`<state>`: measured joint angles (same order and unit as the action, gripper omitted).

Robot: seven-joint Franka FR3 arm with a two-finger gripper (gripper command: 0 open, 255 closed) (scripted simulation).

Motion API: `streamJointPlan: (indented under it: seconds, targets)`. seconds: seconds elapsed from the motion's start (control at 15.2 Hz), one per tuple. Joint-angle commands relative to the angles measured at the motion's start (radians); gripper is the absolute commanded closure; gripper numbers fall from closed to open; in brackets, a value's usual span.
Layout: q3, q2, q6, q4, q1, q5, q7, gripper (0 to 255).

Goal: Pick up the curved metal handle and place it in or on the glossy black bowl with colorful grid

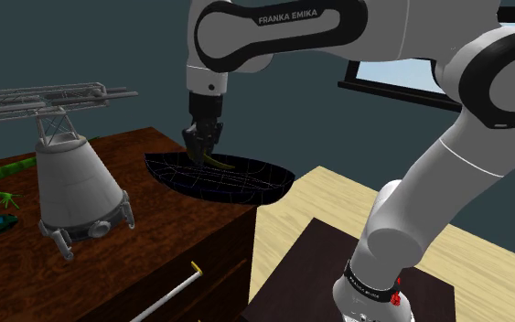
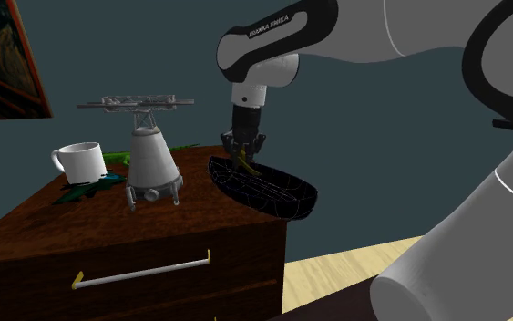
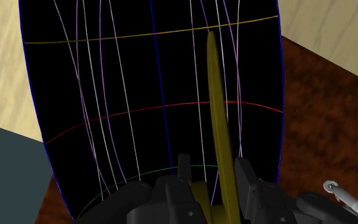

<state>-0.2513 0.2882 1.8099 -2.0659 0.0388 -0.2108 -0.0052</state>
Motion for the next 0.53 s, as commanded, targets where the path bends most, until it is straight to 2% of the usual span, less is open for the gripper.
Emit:
streamJointPlan:
  seconds: [0.0, 0.26, 0.33, 0.46]
  targets:
    - [0.0, 0.001, 0.002, -0.003, 0.0, 0.0, 0.0, 255]
    - [0.0, 0.001, 0.002, -0.003, 0.0, 0.0, 0.0, 255]
    - [0.0, 0.001, 0.002, -0.003, 0.0, 0.0, 0.0, 0]
    - [0.0, 0.001, 0.002, -0.003, 0.0, 0.0, 0.0, 0]
